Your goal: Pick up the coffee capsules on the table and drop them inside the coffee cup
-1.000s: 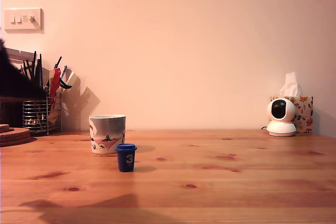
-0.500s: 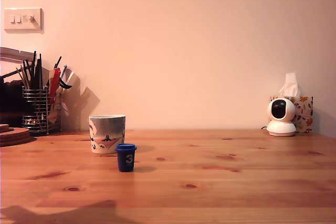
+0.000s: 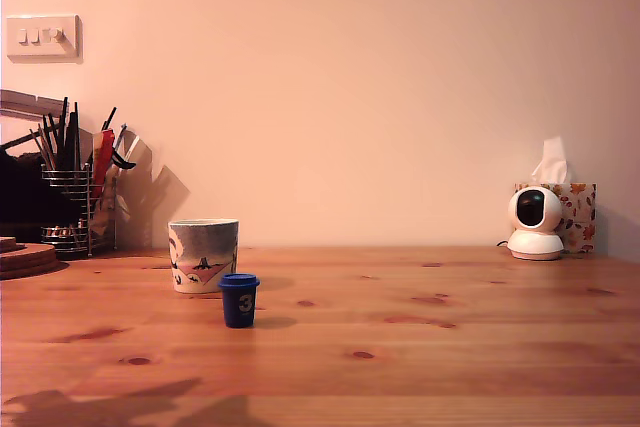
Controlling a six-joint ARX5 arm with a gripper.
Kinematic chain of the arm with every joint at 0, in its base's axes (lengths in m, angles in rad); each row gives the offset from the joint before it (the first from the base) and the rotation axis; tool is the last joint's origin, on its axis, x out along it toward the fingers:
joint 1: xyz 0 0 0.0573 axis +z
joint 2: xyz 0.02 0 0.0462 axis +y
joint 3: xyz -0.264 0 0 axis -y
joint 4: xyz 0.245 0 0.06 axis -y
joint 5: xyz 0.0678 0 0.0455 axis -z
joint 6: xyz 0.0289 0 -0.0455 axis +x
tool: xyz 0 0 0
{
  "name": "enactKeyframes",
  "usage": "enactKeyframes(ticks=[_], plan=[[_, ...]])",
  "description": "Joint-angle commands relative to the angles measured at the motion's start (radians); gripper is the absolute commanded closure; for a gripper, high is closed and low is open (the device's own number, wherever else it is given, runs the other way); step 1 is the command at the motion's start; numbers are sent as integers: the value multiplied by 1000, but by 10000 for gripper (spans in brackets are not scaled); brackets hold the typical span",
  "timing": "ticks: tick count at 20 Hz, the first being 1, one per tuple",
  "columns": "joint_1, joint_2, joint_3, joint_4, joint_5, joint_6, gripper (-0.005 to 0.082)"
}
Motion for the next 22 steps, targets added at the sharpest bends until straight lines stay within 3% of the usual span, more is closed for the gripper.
enactKeyframes(ticks=[1,11,22], plan=[[-5,11,-18,9,1,20,180],[-5,149,-18,149,-13,30,180],[-5,453,-16,475,-18,31,181]])
